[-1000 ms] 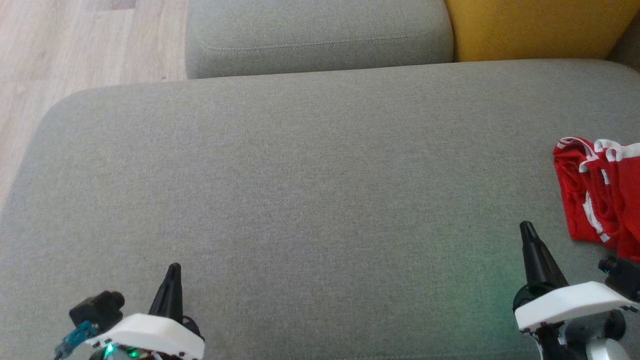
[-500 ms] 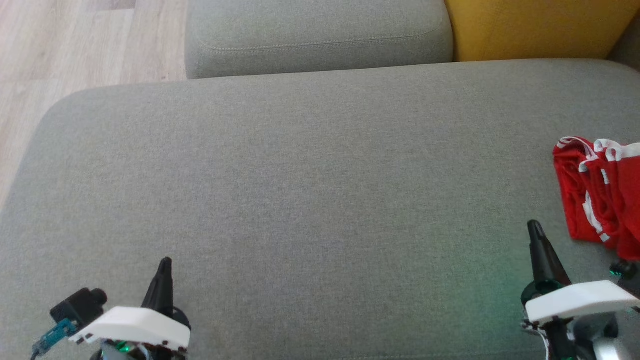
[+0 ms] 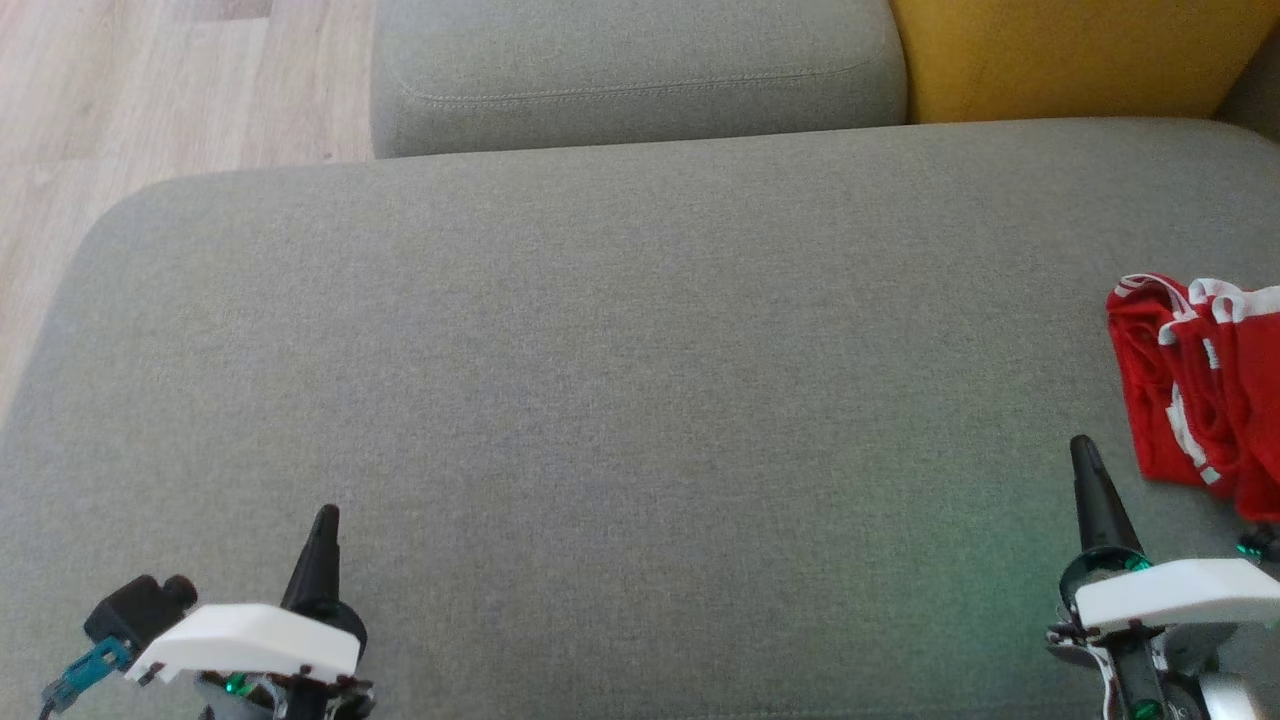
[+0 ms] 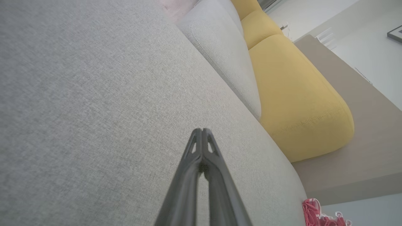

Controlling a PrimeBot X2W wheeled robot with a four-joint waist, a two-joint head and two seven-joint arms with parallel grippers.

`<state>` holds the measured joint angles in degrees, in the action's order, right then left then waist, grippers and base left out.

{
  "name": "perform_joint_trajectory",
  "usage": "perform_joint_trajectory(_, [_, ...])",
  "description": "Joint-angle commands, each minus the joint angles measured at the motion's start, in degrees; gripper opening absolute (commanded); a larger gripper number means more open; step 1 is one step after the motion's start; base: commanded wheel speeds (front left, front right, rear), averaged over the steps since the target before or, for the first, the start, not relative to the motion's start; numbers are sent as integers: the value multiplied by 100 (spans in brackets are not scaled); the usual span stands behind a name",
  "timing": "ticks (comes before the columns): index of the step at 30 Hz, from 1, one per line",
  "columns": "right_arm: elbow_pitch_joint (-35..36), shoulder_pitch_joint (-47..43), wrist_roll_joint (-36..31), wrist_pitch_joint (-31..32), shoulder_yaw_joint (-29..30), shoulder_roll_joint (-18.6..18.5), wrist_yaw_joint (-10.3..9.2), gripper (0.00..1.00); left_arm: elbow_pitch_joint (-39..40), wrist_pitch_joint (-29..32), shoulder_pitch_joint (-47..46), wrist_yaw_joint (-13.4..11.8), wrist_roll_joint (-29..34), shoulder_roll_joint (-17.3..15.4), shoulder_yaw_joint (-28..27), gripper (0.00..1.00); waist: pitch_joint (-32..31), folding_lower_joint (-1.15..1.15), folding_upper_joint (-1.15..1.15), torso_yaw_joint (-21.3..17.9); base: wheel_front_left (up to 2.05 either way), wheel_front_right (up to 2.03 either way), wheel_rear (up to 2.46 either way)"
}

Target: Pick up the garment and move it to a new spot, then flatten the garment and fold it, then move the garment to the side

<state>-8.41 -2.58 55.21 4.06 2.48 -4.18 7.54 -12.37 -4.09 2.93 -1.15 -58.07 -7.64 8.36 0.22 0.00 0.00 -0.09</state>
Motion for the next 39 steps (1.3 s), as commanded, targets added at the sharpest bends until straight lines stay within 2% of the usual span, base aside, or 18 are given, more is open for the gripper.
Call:
perform_joint_trajectory(1, [140,345,193,24,-25,-28,-3,0,149,21,-343,57,-174,-22,-217,0,0,0,0,0,0,0,0])
perform_joint_trajectory(39, [-332,698,2653,100,176,13,-5,0,-61,618,-718,606,-2490,219,-946,0,-3,0,0,6,0,0,0])
